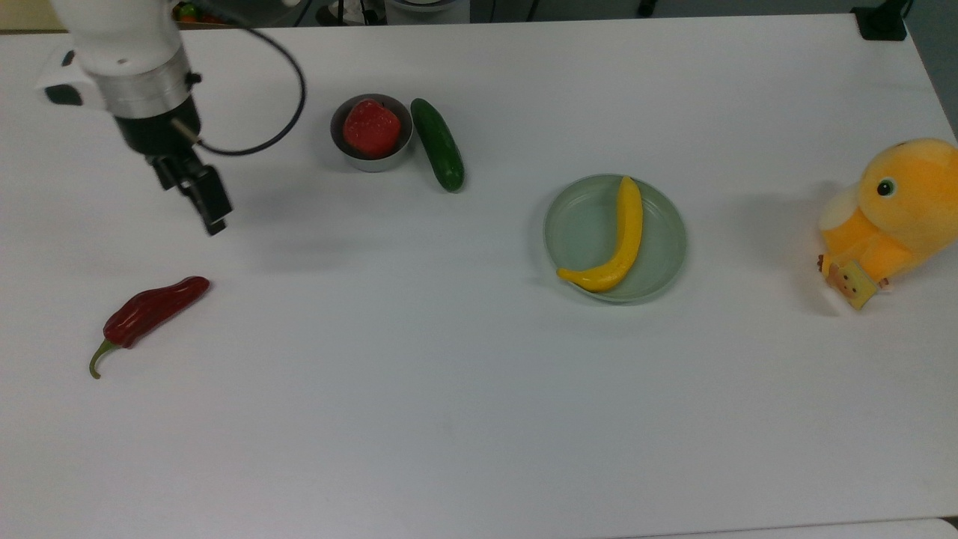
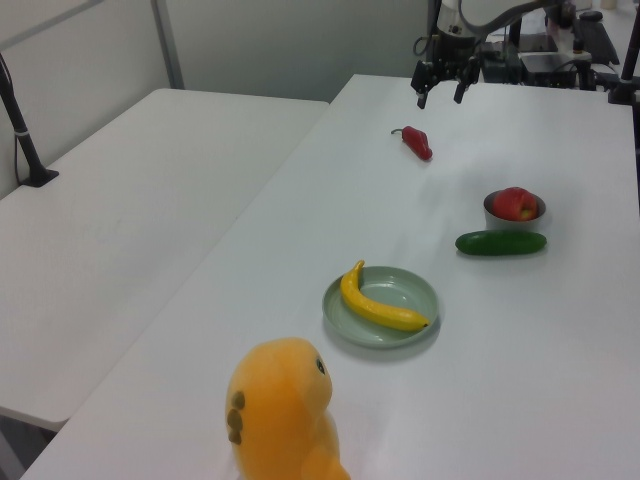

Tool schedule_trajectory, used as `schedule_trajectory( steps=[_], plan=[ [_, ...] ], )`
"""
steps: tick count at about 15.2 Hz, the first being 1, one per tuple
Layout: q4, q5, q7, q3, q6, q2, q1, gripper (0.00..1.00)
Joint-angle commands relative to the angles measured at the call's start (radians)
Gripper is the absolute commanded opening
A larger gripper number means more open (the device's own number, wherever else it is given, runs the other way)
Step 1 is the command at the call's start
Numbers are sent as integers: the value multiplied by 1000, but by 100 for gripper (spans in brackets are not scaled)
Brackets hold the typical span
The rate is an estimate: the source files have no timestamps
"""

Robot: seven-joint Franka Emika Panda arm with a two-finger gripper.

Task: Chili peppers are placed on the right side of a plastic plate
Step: 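Move the gripper over to the red chili pepper and lower it, then close the gripper on the red chili pepper and lift it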

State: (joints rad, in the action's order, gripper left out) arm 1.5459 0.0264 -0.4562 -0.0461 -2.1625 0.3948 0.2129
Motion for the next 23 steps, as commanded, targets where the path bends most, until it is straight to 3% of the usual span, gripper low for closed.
schedule_trajectory(
  steps=[1, 6, 11, 23],
  plan=[
    [-85, 0, -119, -70, -130, 131, -12, 100],
    [-233, -2, -180, -104, -163, 277, -33, 100],
    [-240, -5, -182, -123, -246, 351, -56, 100],
    [-196, -56, -177, -121, -252, 358, -52, 99]
  ],
)
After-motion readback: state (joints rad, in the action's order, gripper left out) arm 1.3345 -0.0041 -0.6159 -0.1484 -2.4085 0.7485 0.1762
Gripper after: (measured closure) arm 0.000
